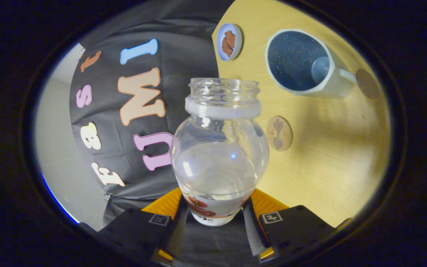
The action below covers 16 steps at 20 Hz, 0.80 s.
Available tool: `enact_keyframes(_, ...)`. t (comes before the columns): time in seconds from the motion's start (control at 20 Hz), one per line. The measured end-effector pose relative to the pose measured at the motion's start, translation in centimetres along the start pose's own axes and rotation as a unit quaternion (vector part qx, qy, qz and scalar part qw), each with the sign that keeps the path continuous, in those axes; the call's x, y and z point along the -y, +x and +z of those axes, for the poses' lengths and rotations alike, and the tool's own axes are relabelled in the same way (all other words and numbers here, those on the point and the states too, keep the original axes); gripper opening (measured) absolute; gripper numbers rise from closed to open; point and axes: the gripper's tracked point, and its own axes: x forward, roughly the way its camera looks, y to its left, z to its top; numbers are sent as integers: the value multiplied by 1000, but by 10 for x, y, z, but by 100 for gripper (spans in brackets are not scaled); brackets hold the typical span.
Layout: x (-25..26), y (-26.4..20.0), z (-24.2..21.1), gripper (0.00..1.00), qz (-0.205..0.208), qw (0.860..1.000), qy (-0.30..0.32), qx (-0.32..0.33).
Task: Take the bottle from table, then pour the juice into the cup, finally place the bottle on the coaster
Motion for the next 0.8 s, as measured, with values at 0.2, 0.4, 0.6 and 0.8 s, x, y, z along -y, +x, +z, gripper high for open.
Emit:
enact_keyframes(0.2,-4,1,4,75,6,1000,18,5)
enact_keyframes(0.4,-7,2,10,75,8,1000,29,8)
enact_keyframes(0.6,-12,-1,13,75,11,999,44,12)
enact_keyframes(0.8,-14,-1,16,75,12,998,57,14)
